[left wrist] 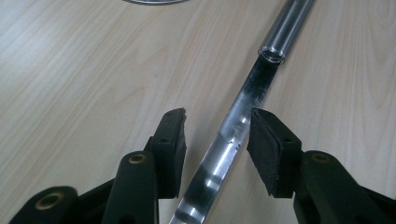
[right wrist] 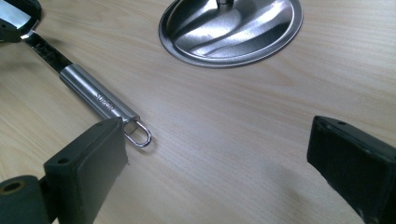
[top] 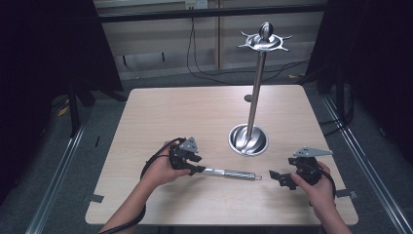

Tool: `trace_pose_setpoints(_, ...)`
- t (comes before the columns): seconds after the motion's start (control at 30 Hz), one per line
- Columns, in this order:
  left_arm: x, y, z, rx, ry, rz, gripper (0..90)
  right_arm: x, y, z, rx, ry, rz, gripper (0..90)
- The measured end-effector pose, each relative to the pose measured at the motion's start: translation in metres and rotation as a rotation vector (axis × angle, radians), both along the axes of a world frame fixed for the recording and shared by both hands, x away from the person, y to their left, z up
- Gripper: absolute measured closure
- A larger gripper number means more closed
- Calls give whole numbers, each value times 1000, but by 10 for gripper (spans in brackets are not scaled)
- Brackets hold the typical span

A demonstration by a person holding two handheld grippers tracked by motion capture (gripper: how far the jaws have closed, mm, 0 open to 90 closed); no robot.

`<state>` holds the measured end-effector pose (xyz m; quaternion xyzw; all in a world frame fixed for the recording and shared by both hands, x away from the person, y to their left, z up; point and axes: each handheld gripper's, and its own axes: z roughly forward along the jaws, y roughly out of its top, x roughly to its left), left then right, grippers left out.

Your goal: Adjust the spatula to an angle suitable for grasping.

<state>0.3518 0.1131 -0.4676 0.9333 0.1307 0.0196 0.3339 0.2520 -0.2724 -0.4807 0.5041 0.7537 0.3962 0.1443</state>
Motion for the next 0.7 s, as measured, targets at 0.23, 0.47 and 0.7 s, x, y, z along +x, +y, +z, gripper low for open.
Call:
trace_pose_setpoints(0.23, 1, -4, -9, 29, 40, -42, 538, 0, -2, 0, 1, -6, -7, 47)
trace_pose_setpoints(0.47, 1, -8, -17, 77, 51, -64, 531, 0, -1, 0, 0, -3, -9, 47)
trace_pose_setpoints(0.7, 0, -11, -15, 114, 30, -99, 618, 0, -1, -1, -1, -1, -7, 47)
